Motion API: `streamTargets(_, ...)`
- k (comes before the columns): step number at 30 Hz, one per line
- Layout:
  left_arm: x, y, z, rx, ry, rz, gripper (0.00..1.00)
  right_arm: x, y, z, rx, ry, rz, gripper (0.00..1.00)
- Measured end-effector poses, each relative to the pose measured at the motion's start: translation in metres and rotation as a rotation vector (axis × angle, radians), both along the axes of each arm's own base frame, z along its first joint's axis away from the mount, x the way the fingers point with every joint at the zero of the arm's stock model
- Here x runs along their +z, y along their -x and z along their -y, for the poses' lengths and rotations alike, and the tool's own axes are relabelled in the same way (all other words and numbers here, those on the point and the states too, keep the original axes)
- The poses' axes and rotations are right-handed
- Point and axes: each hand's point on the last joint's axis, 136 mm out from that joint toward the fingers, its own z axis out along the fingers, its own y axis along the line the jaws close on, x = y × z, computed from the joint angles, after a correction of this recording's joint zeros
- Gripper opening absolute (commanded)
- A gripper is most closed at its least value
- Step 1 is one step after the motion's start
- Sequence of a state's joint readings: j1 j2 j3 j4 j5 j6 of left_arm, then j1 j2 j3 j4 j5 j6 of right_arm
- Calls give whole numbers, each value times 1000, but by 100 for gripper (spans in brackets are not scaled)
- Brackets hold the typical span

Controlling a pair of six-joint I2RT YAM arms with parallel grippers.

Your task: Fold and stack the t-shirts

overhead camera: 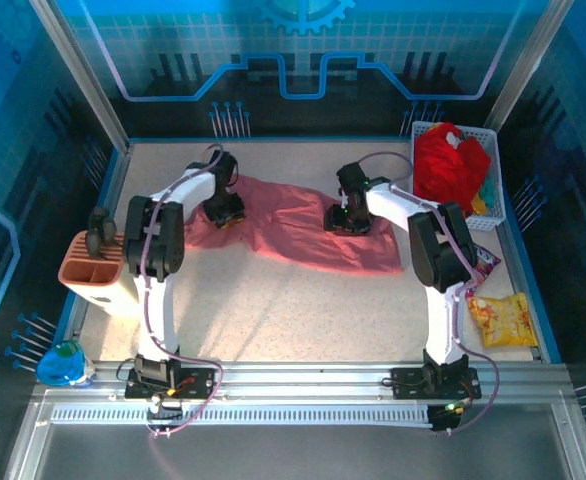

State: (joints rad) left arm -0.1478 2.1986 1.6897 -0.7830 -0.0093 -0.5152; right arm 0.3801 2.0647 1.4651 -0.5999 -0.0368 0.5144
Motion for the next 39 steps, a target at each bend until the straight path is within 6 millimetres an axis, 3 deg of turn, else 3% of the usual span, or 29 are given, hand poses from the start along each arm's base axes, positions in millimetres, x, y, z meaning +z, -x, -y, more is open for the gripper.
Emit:
streamTargets(5,3,-33,30,-74,-2,28,36,0,54,-16,-9,-88,-33,66)
streamTargets(8,3,-49,52,-113,2,48,36,1,83,-36,-10,-145,-43,67)
streamTargets(16,8,-70,109,-210,24,95,37,6,143,-147,54,-325,-49,67)
streamTargets(19,9,-71,128,-240,48,110,38,8,159,-176,74,-362,-54,67)
streamTargets(21,10,-68,136,-263,65,108,38,9,165,-184,70,-373,-52,68)
streamTargets(27,11,-66,140,-301,78,111,41,11,166,-178,28,-363,-30,70)
streamTargets(30,21,-67,133,-314,71,124,43,26,157,-150,31,-296,12,71)
streamTargets(33,54,-65,120,-314,71,166,45,57,129,-124,25,-242,108,71)
streamTargets(39,160,-45,87,-297,59,340,46,114,69,-111,72,-198,281,71)
